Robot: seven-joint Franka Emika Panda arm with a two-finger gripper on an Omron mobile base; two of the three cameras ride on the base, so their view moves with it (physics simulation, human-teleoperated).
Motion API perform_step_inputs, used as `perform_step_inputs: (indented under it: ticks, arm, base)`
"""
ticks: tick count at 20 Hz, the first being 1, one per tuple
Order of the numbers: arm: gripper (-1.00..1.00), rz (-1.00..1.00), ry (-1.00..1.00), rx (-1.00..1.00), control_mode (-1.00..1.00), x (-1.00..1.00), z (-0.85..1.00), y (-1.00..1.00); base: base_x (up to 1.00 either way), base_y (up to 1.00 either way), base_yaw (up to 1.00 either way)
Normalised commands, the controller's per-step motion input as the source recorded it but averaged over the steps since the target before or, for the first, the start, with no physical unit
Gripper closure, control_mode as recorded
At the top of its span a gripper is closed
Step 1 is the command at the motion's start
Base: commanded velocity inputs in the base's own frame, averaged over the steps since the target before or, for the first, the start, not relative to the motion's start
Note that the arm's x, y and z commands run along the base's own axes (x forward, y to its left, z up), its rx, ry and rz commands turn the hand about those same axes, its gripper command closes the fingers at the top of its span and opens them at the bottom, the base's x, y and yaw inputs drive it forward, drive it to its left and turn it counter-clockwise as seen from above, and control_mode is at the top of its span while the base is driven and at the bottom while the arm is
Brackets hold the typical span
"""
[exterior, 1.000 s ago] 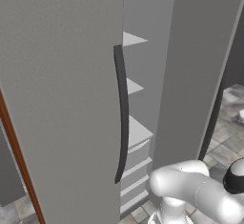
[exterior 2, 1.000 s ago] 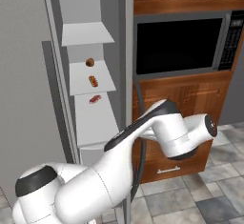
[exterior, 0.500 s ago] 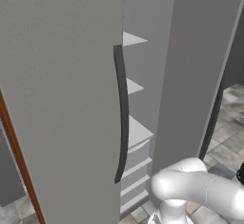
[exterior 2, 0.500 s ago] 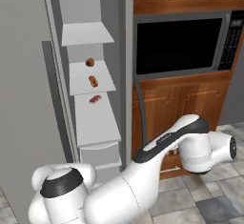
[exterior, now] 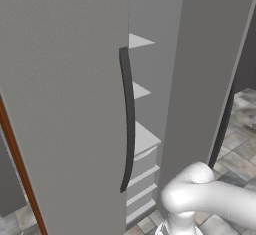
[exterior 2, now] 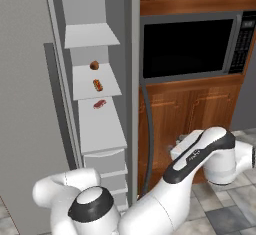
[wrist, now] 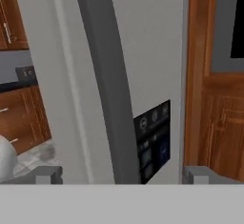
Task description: Store the hot dog in the freezer for long-term storage. Close the freezer door after placing the cooked food.
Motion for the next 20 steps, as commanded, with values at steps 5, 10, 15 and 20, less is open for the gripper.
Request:
perform_step_inputs:
  ticks: [5,10,15,20]
  arm:
    - [-1.0,0.03,0.0,0.0,-1.0,0.53,-0.08,0.0]
    - [-1.0,0.03,0.0,0.0,-1.0,0.31,-0.02,0.0]
    - [-1.0,0.06,0.0,0.0,-1.0,-0.04,-0.1,0.16]
    - [-1.0,0.06,0.0,0.0,-1.0,-0.08,0.0,0.42]
  base:
    - [0.0,0.0,0.0]
    - [0.0,0.0,0.0]
    - [0.0,0.0,0.0]
    - [0.0,0.0,0.0]
